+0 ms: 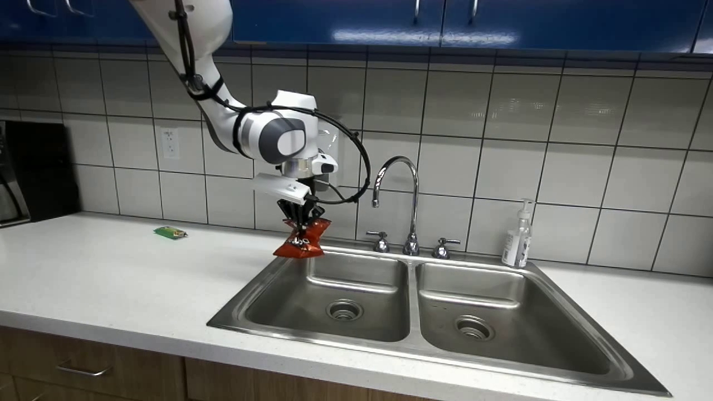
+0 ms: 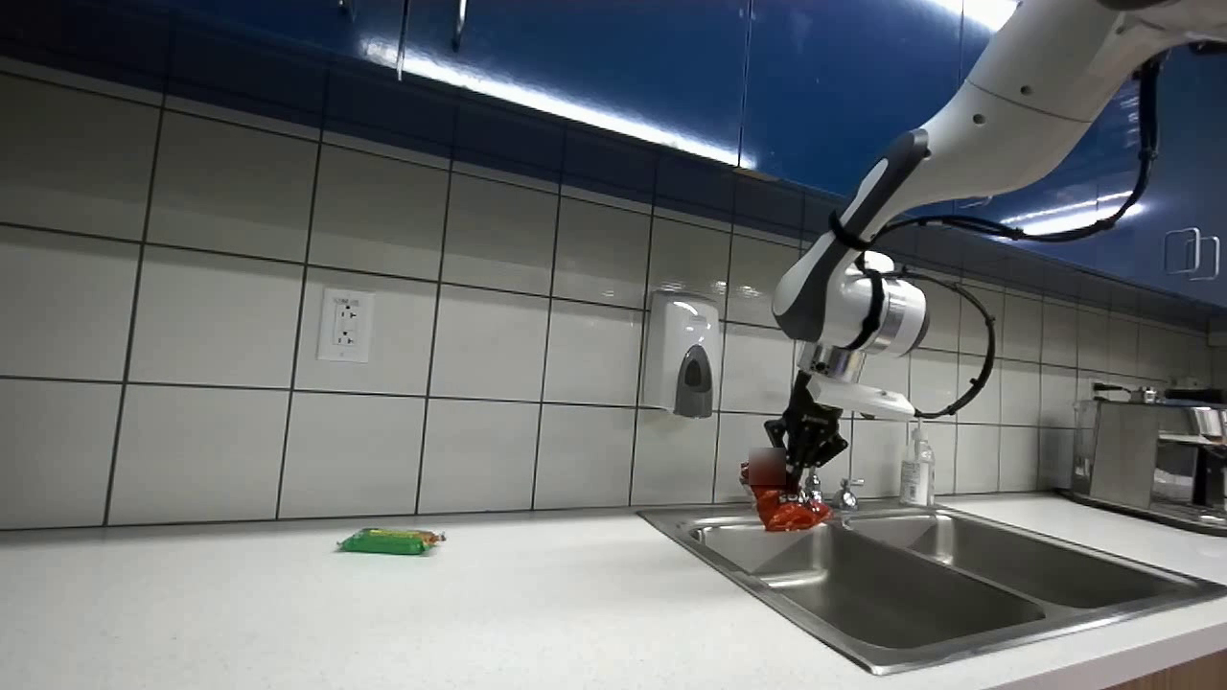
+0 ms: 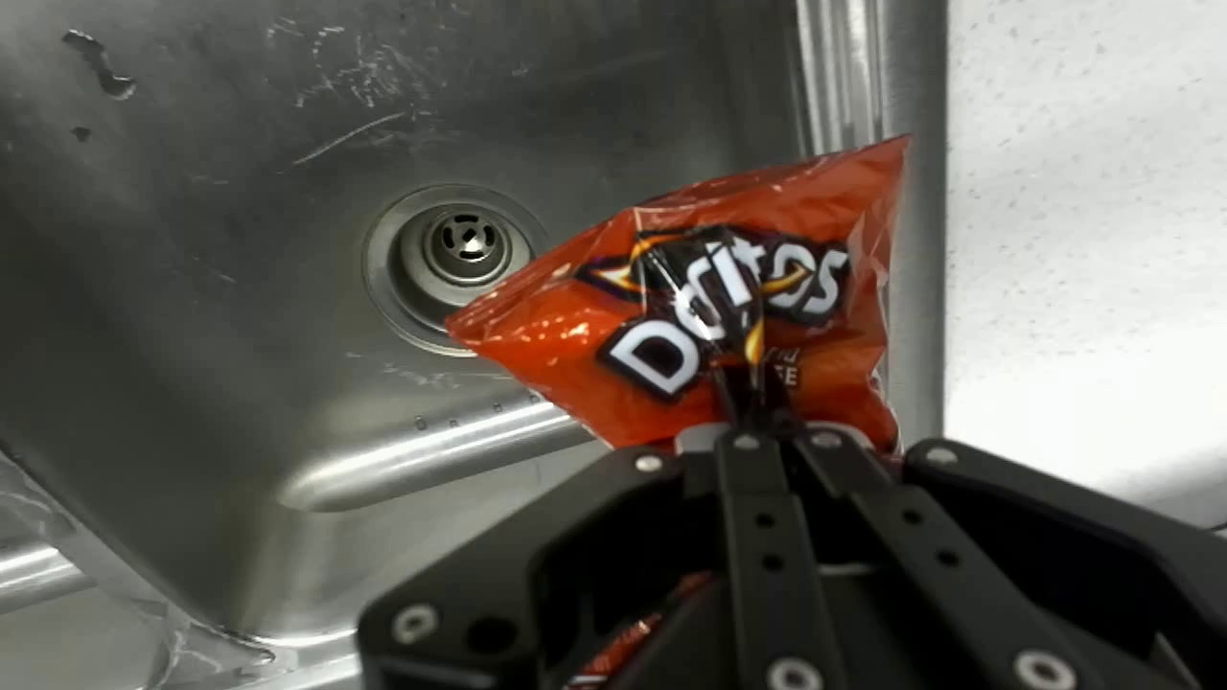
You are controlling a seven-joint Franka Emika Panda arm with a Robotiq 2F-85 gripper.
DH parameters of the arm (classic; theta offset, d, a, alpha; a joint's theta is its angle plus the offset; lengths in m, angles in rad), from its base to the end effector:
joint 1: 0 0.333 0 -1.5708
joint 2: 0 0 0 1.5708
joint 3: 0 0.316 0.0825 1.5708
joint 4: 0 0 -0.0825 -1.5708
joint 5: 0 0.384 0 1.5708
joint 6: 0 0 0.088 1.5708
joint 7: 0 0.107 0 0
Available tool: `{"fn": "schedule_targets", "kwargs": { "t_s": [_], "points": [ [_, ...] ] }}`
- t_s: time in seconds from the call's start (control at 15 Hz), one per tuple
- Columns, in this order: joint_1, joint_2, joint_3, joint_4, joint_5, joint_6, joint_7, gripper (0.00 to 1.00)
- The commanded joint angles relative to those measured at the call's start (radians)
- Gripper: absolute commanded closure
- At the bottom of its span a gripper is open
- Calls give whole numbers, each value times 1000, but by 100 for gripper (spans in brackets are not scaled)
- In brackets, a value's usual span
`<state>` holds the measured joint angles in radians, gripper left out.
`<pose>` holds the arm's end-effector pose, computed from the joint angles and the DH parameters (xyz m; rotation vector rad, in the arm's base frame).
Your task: Place the pack of doritos in the left sink
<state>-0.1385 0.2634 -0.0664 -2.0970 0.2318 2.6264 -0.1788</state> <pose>0.5900 -0.1270 0.3219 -3.0239 0.3158 -0.4364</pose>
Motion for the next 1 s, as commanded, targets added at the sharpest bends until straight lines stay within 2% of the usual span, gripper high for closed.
{"fn": "schedule_targets", "kwargs": {
  "t_s": [0.0, 0.4, 0.93],
  "points": [
    [-61, 102, 21, 111, 33, -30, -72, 100],
    [-120, 205, 41, 188, 24, -31, -102, 100],
    [-184, 243, 77, 167, 30, -17, -165, 100]
  ]
}}
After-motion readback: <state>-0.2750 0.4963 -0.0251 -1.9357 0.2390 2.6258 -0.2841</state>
